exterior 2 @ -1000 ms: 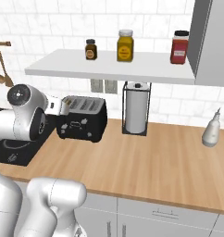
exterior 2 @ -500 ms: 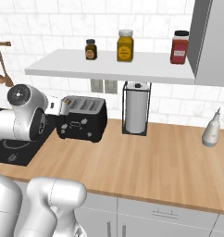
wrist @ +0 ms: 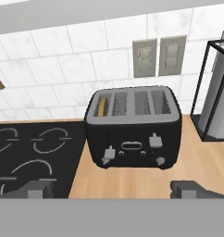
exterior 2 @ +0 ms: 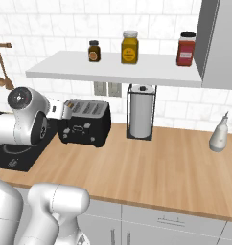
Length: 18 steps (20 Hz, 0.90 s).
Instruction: Start the toaster. Once the lever pops up, take the bread to the plate on the dining counter.
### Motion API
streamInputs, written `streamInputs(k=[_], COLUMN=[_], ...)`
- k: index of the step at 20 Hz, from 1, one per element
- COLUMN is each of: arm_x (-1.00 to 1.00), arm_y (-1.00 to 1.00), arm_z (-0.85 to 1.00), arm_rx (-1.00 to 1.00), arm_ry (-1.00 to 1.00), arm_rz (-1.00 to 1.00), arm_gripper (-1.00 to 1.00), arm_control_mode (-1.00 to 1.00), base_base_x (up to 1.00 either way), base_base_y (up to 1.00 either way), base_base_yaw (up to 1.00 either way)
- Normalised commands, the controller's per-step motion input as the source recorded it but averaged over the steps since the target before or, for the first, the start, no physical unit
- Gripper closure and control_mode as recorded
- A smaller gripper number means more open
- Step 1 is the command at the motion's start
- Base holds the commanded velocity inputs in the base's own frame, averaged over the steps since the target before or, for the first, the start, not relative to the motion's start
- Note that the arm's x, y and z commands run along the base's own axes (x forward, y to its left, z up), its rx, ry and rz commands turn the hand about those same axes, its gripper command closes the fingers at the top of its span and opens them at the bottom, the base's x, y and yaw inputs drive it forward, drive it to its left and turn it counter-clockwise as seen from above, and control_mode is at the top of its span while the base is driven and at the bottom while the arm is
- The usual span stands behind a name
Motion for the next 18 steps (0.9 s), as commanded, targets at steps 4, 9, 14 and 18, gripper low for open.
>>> streamInputs(k=[4,9,14,18], arm_x=[0.0,0.0,0.0,0.0], arm_y=[0.0,0.0,0.0,0.0], arm_z=[0.0,0.0,0.0,0.0], arm_rx=[0.0,0.0,0.0,0.0], arm_ry=[0.0,0.0,0.0,0.0], arm_rz=[0.0,0.0,0.0,0.0], arm_gripper=[-1.0,-1.0,-1.0,-1.0], arm_control_mode=[-1.0,-1.0,-1.0,-1.0], base_base_x=[0.0,0.0,0.0,0.0], base_base_y=[0.0,0.0,0.0,0.0], base_base_yaw=[0.0,0.0,0.0,0.0])
